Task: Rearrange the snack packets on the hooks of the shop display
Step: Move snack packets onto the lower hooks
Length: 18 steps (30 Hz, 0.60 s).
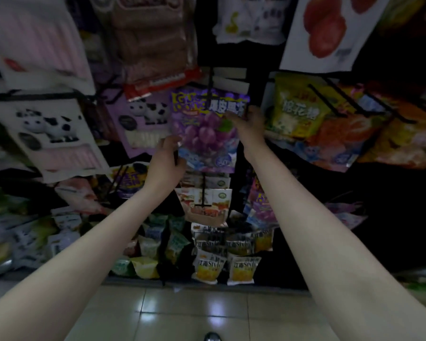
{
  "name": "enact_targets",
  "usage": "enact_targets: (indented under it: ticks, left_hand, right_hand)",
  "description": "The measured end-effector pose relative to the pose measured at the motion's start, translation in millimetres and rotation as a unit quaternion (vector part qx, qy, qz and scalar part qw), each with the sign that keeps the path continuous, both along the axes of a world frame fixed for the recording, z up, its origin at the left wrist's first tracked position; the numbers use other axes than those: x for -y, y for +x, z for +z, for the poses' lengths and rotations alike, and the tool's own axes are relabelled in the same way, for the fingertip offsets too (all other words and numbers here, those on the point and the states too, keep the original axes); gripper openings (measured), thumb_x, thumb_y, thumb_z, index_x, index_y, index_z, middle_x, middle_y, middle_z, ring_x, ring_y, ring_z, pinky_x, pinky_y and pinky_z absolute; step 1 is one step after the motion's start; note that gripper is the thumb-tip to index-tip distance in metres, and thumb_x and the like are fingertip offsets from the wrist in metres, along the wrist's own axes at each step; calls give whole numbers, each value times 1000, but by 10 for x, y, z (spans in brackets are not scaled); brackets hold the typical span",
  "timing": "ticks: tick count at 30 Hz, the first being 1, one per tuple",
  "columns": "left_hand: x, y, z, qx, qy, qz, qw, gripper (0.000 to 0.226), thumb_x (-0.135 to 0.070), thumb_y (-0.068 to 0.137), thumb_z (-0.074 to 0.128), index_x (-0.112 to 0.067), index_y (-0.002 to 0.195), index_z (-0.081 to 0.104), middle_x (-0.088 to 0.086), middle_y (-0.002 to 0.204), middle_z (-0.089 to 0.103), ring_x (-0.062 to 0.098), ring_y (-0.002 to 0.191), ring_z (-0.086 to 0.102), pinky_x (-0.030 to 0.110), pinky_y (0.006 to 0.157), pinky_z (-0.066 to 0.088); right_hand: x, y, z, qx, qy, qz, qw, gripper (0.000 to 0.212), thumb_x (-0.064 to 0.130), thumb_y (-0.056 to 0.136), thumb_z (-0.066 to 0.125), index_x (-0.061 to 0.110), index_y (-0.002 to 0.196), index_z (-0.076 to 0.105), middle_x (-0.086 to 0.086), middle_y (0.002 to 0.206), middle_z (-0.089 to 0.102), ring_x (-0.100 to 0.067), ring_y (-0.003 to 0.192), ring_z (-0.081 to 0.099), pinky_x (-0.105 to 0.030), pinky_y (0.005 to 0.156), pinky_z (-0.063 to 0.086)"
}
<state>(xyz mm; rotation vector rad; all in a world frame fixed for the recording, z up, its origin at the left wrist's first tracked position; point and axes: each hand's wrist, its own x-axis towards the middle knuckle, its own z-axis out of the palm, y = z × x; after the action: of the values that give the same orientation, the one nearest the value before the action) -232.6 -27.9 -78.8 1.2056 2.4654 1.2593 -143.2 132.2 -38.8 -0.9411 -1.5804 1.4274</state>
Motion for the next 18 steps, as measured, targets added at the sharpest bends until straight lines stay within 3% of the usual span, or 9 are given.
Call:
enact_targets:
  ticks: [3, 7, 10, 13, 15, 18]
  left_hand:
    - [81, -33, 20, -26, 21, 12, 999, 36, -5, 94, 47, -13, 128, 42, 12, 129, 47, 20, 84, 58, 21, 56, 37]
    - [143, -65, 109, -59, 90, 19, 994, 37, -9, 93, 49, -13, 129, 42, 9, 130, 43, 20, 114, 46, 10, 77, 31]
    - [123, -67, 219, -83, 154, -16, 984, 38, -12, 92, 53, -9, 128, 43, 12, 128, 40, 15, 112, 41, 6, 80, 30]
    - [33, 28, 352, -88, 199, -69, 974, 37, -22, 92, 56, -18, 126, 43, 2, 125, 37, 9, 113, 37, 7, 88, 29]
    - [-53, 107, 429, -63, 192, -112, 973, 33, -26, 91, 58, -24, 121, 46, -4, 114, 44, 5, 103, 44, 10, 82, 34]
    - [-178, 244, 365, 56, 121, -200, 971, 12, -19, 88, 63, -12, 97, 62, -16, 75, 57, -8, 67, 50, 12, 63, 38]
  right_hand:
    - [166, -4, -56, -2, 40, 1, 999, 12, 12, 85, 66, 14, 97, 63, -2, 92, 64, -10, 83, 60, -32, 77, 48]
    - [401, 249, -9, -31, 46, 70, 996, 14, 12, 89, 62, 26, 87, 61, 12, 88, 64, -4, 84, 62, -31, 82, 49]
    - [468, 521, 210, -42, 60, 123, 990, 18, 11, 90, 60, 29, 92, 62, 13, 94, 67, -10, 94, 64, -32, 88, 50]
    - [508, 800, 447, -28, 111, 162, 980, 19, 6, 89, 59, 25, 93, 62, 18, 84, 69, -3, 87, 65, -22, 79, 52]
    - [495, 991, 497, -15, 126, 155, 980, 18, 3, 88, 59, 21, 89, 61, 20, 72, 69, 5, 74, 63, -13, 67, 48]
    - [409, 1355, 328, 32, 113, 116, 986, 22, 0, 85, 62, 22, 80, 59, 20, 59, 64, 11, 58, 57, -7, 56, 42]
